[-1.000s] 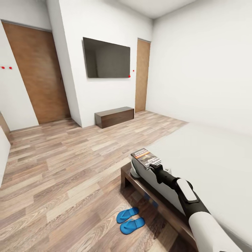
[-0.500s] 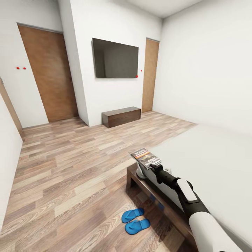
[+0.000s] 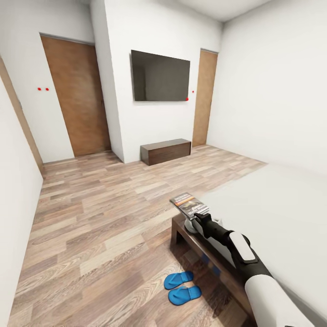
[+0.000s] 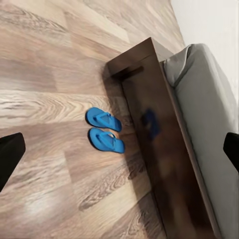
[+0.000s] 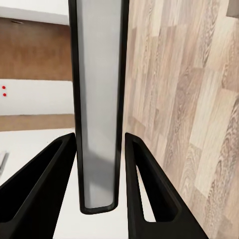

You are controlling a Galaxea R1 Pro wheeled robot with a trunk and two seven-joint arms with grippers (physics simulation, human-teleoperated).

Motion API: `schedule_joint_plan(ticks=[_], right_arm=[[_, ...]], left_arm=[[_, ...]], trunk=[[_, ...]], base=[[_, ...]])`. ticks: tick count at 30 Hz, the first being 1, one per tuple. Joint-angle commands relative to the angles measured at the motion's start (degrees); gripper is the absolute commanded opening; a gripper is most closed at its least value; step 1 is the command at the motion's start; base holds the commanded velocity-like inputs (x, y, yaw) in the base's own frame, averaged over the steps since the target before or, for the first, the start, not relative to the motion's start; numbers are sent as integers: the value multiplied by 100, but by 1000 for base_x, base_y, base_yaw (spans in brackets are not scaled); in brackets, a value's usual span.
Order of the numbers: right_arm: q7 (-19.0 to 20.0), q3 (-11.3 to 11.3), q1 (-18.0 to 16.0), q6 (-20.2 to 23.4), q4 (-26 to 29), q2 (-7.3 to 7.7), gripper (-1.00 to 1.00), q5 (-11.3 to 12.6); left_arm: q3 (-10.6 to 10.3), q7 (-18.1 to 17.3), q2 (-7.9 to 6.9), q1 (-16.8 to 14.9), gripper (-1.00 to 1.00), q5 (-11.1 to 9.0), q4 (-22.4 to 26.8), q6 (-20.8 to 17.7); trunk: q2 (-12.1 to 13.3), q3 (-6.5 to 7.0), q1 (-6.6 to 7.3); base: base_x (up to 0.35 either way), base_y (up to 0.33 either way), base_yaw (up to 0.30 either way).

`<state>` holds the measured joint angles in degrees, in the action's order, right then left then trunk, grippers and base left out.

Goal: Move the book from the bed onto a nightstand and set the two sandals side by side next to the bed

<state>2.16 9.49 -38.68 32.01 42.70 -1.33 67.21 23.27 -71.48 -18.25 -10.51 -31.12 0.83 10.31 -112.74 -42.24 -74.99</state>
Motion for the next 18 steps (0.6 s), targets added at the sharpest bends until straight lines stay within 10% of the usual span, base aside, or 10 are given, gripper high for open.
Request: schedule_joint_plan(ticks=[1,18], right_arm=[[12,35,-3,42,2,-7,-100,-6],[13,35,-5,42,-16,-7,-100,-6]], left_arm=[[3,-110,2,-5,100,9,-7,87],[-1,-603,153,23,100,403,-4,703]], trunk=[[-3,-6,1],[-3,-6,1]], base=[[0,0,139],[0,0,139]])
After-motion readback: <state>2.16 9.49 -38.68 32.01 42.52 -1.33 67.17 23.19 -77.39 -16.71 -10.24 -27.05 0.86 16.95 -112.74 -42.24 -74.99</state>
